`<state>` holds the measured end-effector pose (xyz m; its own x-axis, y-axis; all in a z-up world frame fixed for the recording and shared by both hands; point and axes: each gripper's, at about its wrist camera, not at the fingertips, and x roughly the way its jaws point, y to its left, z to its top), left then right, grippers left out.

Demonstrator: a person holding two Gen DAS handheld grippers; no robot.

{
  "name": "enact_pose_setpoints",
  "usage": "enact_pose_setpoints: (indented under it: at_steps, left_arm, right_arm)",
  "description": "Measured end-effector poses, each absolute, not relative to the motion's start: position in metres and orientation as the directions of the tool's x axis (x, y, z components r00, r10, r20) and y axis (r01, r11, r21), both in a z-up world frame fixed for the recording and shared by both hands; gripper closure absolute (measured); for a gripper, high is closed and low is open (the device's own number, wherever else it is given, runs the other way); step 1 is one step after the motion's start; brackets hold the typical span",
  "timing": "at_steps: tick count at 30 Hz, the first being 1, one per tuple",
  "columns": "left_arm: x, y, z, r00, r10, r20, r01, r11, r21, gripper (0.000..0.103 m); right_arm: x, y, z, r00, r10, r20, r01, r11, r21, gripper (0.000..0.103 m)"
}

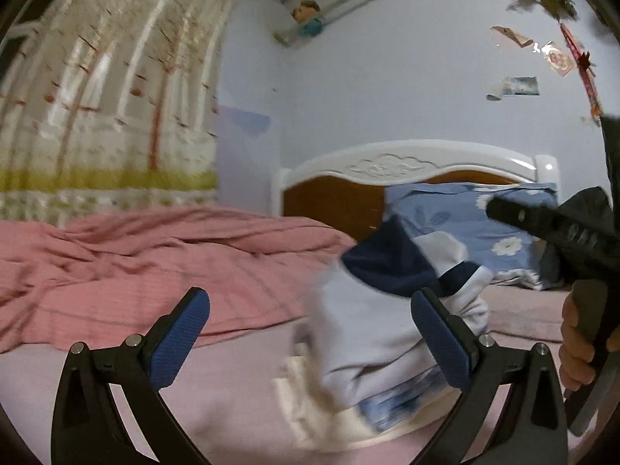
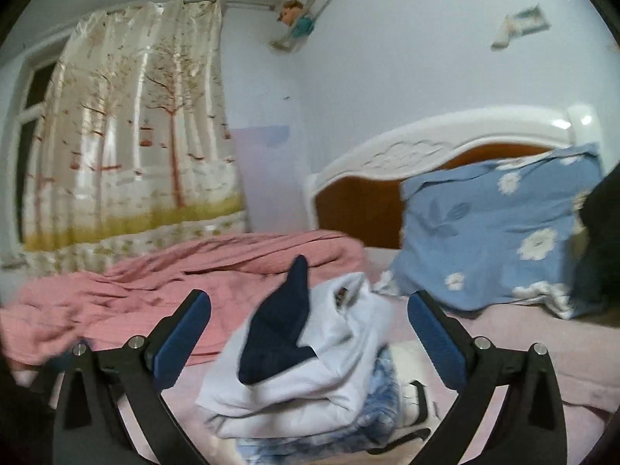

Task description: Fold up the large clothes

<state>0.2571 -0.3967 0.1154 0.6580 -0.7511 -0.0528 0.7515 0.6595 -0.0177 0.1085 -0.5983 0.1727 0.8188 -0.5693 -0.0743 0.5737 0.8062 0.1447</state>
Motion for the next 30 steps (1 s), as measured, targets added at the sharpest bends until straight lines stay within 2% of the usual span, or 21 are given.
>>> enact_pose_setpoints:
  at_steps: [3,6,8,11,14,20,30]
  left_arm:
    - [0.250,-0.366,0.096,0.699,-0.715,-0.019,0.715,0.699,-0.008,0.000]
    - [0.248,-0.348,0.072,0.746,-0.666,-0.003,0.666,0.745,-0.026,0.000]
    - [0.246,-0.345,0.056,0.765,-0.644,0.014,0.644,0.764,-0.032,0.000]
    - [0.250,-0.360,0.032,0.780,-0.625,-0.025,0.625,0.780,0.023,0.000]
    - [0.258,-0.372,0.023,0.787,-0.611,-0.087,0.616,0.786,0.048,0.000]
    - [0.258,-0.363,0.022,0.816,-0.575,-0.056,0.577,0.817,0.027,0.000]
    - [0.265,-0.364,0.019,0.827,-0.553,-0.097,0.556,0.831,0.003,0.000]
  right_arm:
    - [0.105,-0.572,0.131,0.809,-0.586,-0.051,0.587,0.798,0.138,0.000]
    - [0.112,-0.546,0.092,0.799,-0.597,-0.069,0.598,0.801,0.002,0.000]
    - [0.117,-0.534,0.071,0.808,-0.580,-0.105,0.578,0.815,-0.053,0.000]
    - [0.124,-0.532,0.053,0.821,-0.546,-0.168,0.550,0.835,-0.027,0.000]
    - [0.131,-0.534,0.046,0.817,-0.538,-0.206,0.543,0.839,-0.039,0.000]
    - [0.122,-0.534,0.049,0.792,-0.591,-0.156,0.594,0.804,-0.028,0.000]
    - [0.118,-0.539,0.055,0.778,-0.610,-0.150,0.615,0.788,-0.014,0.000]
